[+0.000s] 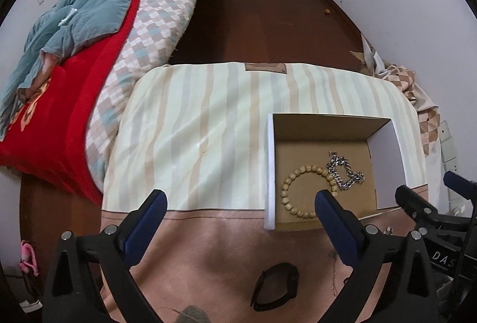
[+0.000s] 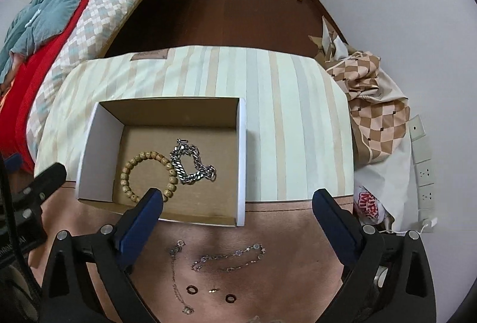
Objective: Organize jewelry
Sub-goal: 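Carry both bracelets into the white box and open both tools, then move both tools back toward the remaining jewelry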
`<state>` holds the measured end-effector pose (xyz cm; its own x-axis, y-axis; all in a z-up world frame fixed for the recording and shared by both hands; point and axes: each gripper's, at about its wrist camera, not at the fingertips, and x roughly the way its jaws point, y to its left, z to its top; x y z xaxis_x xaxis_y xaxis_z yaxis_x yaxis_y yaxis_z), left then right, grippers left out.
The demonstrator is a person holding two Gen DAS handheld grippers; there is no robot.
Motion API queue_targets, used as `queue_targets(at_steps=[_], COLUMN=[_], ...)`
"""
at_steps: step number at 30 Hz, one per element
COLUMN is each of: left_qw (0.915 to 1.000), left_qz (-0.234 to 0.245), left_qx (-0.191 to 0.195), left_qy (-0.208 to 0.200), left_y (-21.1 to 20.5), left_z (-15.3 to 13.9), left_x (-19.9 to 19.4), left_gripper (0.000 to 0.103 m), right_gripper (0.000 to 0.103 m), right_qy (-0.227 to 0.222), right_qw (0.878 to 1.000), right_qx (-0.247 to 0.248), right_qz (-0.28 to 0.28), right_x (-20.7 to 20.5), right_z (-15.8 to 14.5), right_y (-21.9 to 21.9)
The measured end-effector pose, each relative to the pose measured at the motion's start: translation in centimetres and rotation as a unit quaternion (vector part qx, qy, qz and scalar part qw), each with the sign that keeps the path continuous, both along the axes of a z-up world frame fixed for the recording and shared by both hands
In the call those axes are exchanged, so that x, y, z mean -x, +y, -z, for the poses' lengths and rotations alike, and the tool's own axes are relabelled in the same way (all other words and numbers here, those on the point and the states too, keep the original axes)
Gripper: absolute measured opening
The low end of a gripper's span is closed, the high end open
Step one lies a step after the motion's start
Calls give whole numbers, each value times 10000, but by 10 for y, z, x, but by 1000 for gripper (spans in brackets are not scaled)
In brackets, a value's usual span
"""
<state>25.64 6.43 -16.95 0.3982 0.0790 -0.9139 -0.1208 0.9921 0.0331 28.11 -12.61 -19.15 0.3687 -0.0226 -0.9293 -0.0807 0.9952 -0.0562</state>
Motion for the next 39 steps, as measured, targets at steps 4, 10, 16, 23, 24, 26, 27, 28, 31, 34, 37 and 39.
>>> queue_targets(at_steps=[4, 10, 16, 23, 24, 26, 27, 28, 31, 34, 37, 39], left_qw=[9999, 9989, 9973, 9943, 9939, 9927, 9921, 9916, 9907, 9906, 9923, 9941], left_qz=[-16, -63, -71, -83, -90, -100, -114, -129, -211, -304, -357, -374], left_qx=[-65, -223, -250, -210, -209, -191, -191, -184, -181, -251, -311, -375], left_qy=[-113, -403, -688, -1044, -1082, -1189, -1235, -1276, -1335, -1309, -1143, -947], left_y=[-1, -4, -8, -11, -11, -10, -10, -9, -7, -4, 0, 1], left_z=[-11, -35, -63, -91, -94, -101, -103, -105, -105, -93, -71, -49], left_x=[11, 38, 73, 119, 124, 137, 142, 147, 160, 167, 168, 163], left_gripper=[101, 101, 101, 101, 101, 101, 101, 101, 101, 101, 101, 101], right_gripper=[101, 102, 102, 102, 102, 102, 102, 102, 102, 102, 102, 102], right_qy=[-136, -416, -884, -1312, -1360, -1455, -1504, -1564, -1669, -1856, -1743, -1488], right_qw=[9999, 9990, 9959, 9911, 9905, 9892, 9885, 9876, 9857, 9820, 9838, 9878], right_qx=[16, 59, 113, 157, 129, 87, 66, 23, -161, -294, -348, -397], right_qz=[60, 174, 182, 154, 147, 144, 144, 151, 139, 166, 230, 250], right_x=[7, 31, 70, 122, 130, 143, 149, 156, 175, 191, 195, 190], right_z=[-11, -37, -77, -110, -114, -120, -124, -127, -133, -127, -105, -84], right_y=[3, 1, 2, 6, 6, 6, 6, 5, 4, -3, -14, -20])
